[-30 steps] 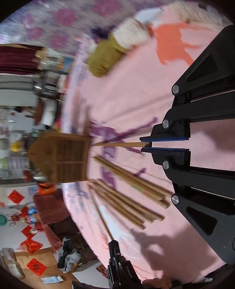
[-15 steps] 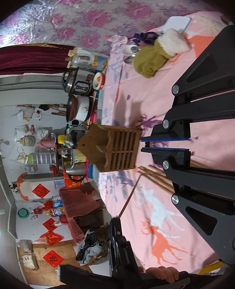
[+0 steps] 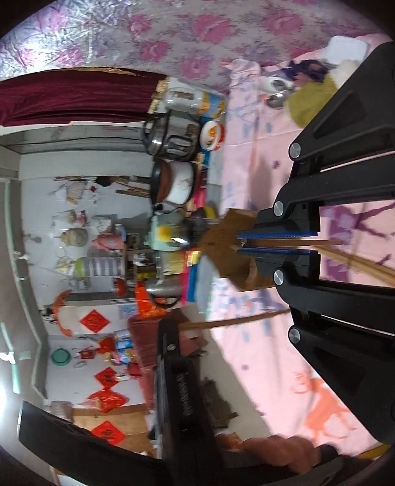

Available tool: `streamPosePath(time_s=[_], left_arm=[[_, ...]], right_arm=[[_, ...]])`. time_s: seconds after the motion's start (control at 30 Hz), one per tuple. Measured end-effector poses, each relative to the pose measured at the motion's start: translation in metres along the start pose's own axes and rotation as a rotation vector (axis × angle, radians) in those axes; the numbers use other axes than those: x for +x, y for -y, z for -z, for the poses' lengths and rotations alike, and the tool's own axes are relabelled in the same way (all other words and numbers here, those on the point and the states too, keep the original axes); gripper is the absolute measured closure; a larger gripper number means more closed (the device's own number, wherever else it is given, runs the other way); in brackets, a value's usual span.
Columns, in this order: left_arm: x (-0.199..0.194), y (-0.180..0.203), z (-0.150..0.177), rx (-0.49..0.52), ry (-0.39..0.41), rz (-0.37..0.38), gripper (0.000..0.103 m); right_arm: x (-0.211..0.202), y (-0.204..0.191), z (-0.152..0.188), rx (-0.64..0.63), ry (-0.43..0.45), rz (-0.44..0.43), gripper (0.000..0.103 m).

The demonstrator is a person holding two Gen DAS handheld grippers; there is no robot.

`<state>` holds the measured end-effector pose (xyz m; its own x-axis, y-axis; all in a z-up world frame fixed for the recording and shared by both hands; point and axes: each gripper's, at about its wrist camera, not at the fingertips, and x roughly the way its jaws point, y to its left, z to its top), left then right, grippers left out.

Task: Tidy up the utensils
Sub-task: 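Lift both chopsticks and lower them upright into the wooden holder, then open both tools and pull them back from the holder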

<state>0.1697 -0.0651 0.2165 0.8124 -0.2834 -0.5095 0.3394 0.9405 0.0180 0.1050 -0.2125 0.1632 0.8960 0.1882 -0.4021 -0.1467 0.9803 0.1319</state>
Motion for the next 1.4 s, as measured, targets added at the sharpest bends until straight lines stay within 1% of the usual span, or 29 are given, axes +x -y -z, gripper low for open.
streamPosePath(time_s=[0.07,0.13,0.2,0.23,0.27,0.37,0.43,0.47,0.5,0.53,0.57,0.6,0.63,0.67,0.7,0.73,0.8,0.83,0.9,0.93,0.97,1.0,1.13,1.17,1.2,1.23,1.3,1.33,1.4], left_arm=[[0.004,-0.002,-0.019,-0.022,0.052,-0.027,0.097],[0.006,-0.008,-0.029,-0.051,0.106,-0.046,0.097],[0.011,-0.017,-0.038,-0.087,0.186,-0.060,0.097],[0.015,-0.021,-0.041,-0.095,0.232,-0.098,0.097],[0.020,-0.024,-0.042,-0.104,0.259,-0.108,0.097],[0.042,-0.037,-0.037,-0.162,0.268,-0.093,0.097],[0.064,-0.043,-0.024,-0.180,0.240,-0.063,0.097],[0.073,-0.045,-0.018,-0.183,0.215,-0.046,0.097],[0.086,-0.047,-0.007,-0.194,0.172,-0.014,0.096],[0.094,-0.049,0.000,-0.209,0.142,0.005,0.094],[0.103,-0.052,0.010,-0.228,0.095,0.024,0.080],[0.106,-0.056,0.018,-0.238,0.076,0.027,0.055],[0.104,-0.059,0.026,-0.255,0.082,0.006,0.045],[0.100,-0.064,0.033,-0.264,0.095,-0.018,0.032],[0.095,-0.066,0.038,-0.273,0.105,-0.040,0.026],[0.090,-0.069,0.042,-0.280,0.106,-0.049,0.024],[0.080,-0.074,0.050,-0.299,0.093,-0.060,0.017],[0.074,-0.076,0.055,-0.306,0.090,-0.071,0.015],[0.061,-0.078,0.069,-0.315,0.084,-0.102,0.011],[0.055,-0.079,0.077,-0.316,0.078,-0.114,0.009],[0.049,-0.081,0.085,-0.315,0.072,-0.124,0.007],[0.042,-0.081,0.095,-0.315,0.066,-0.133,0.006],[0.026,-0.084,0.135,-0.315,0.024,-0.149,0.006],[0.025,-0.085,0.151,-0.305,-0.006,-0.160,0.006],[0.025,-0.086,0.159,-0.297,-0.027,-0.167,0.006],[0.026,-0.087,0.173,-0.277,-0.067,-0.176,0.006],[0.029,-0.087,0.190,-0.244,-0.145,-0.190,0.006],[0.031,-0.086,0.196,-0.231,-0.173,-0.194,0.006],[0.030,-0.085,0.210,-0.193,-0.230,-0.185,0.006]], right_arm=[[0.004,0.001,-0.017,0.021,0.053,-0.005,0.096],[0.010,0.002,-0.032,0.042,0.117,0.006,0.096],[0.021,0.004,-0.044,0.060,0.179,0.048,0.096],[0.026,0.005,-0.048,0.065,0.208,0.066,0.096],[0.031,0.006,-0.050,0.067,0.228,0.077,0.096],[0.052,0.011,-0.050,0.088,0.248,0.101,0.096],[0.068,0.014,-0.044,0.100,0.230,0.093,0.096],[0.077,0.016,-0.042,0.097,0.202,0.087,0.096],[0.085,0.019,-0.039,0.092,0.171,0.075,0.095],[0.096,0.021,-0.032,0.086,0.122,0.070,0.095],[0.099,0.023,-0.027,0.091,0.102,0.080,0.091],[0.101,0.026,-0.023,0.100,0.088,0.080,0.085],[0.098,0.031,-0.018,0.114,0.082,0.072,0.083],[0.094,0.034,-0.015,0.121,0.084,0.073,0.082],[0.089,0.037,-0.012,0.127,0.088,0.077,0.077],[0.082,0.038,-0.008,0.131,0.093,0.085,0.074],[0.071,0.039,-0.001,0.134,0.103,0.097,0.062],[0.066,0.038,0.003,0.135,0.107,0.104,0.059],[0.051,0.037,0.013,0.137,0.118,0.127,0.039],[0.044,0.036,0.018,0.138,0.123,0.136,0.034],[0.035,0.034,0.026,0.139,0.128,0.145,0.025],[0.028,0.033,0.032,0.140,0.129,0.149,0.017],[0.005,0.022,0.067,0.109,0.130,0.159,0.009],[0.002,0.019,0.076,0.091,0.120,0.162,0.008],[0.001,0.016,0.084,0.074,0.106,0.164,0.007],[0.000,0.014,0.094,0.054,0.082,0.165,0.007],[-0.001,0.009,0.110,0.025,0.034,0.163,0.006],[0.001,0.008,0.118,0.005,-0.008,0.170,0.006],[0.004,0.008,0.126,-0.018,-0.059,0.182,0.006]])
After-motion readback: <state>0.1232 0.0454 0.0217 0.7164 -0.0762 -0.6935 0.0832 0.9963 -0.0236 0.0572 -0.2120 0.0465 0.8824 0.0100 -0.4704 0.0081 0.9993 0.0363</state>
